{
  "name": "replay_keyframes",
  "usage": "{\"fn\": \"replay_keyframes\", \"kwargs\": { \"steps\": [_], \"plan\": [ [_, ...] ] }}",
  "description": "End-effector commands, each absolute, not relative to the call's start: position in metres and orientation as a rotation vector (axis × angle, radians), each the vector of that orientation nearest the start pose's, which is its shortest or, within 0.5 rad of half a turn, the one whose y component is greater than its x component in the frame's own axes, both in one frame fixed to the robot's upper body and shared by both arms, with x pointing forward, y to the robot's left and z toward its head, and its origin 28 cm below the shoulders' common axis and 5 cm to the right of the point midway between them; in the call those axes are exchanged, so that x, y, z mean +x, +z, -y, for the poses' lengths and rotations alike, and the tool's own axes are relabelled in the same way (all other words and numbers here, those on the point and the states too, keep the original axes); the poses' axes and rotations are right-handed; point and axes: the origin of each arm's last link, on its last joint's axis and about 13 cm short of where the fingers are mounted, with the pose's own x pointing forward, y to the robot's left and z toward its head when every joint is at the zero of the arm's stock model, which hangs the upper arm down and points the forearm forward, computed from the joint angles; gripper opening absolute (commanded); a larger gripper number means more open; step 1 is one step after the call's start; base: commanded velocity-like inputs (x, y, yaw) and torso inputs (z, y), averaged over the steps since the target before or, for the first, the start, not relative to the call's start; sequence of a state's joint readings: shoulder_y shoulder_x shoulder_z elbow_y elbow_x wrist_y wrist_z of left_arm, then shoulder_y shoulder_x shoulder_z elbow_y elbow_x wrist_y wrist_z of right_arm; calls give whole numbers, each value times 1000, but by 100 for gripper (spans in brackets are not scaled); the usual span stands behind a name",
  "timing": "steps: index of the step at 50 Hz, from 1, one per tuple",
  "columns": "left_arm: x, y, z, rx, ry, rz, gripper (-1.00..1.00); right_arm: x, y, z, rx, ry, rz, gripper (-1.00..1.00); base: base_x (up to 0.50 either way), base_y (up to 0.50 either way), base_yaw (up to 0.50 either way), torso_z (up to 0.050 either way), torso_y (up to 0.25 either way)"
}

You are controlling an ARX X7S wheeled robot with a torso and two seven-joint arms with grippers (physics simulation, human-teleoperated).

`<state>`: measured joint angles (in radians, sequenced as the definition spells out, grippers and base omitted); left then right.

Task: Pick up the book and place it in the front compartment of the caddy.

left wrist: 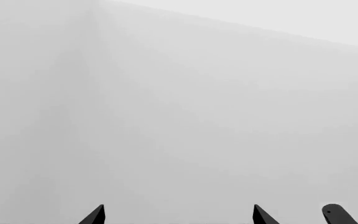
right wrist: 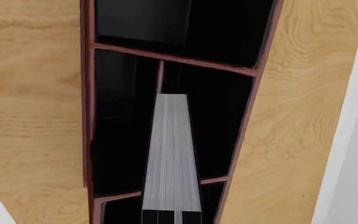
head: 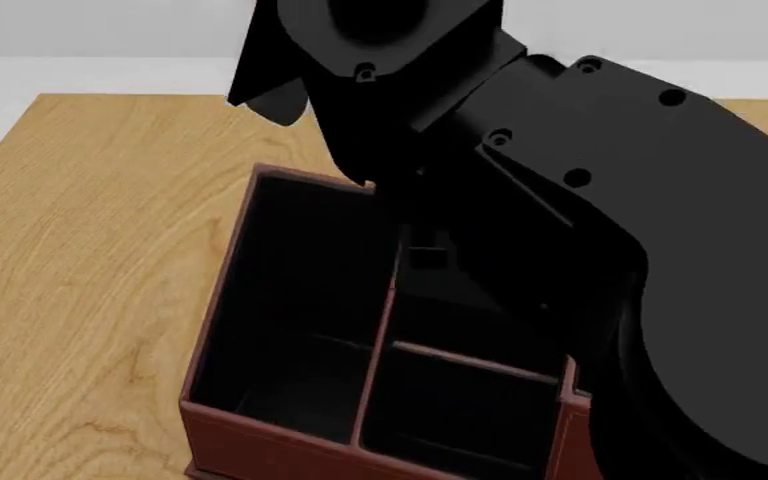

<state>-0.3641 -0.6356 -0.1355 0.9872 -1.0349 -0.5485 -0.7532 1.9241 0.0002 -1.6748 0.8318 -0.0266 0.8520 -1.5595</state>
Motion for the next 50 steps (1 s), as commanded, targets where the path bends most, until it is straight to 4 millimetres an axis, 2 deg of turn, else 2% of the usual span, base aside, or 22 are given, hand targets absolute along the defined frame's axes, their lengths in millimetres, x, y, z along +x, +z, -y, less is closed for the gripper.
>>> {"fn": "replay_keyframes", "kwargs": {
  "steps": [1,12,47,50],
  "plan": [
    [169,244,-241,-189,27,529,100,394,407,44,-1400,739,-1075,-100,0,0,0,0,0],
    [167,245,-242,-191,35,536,100,401,393,49,-1415,708,-1091,-100,0,0,0,0,1],
    [163,246,-245,-195,52,542,100,413,351,48,-1456,749,-1018,-100,0,-1,-2,0,0],
    [169,244,-244,-195,55,542,100,414,348,49,-1459,751,-1018,-100,0,-1,-1,0,0]
  ]
}}
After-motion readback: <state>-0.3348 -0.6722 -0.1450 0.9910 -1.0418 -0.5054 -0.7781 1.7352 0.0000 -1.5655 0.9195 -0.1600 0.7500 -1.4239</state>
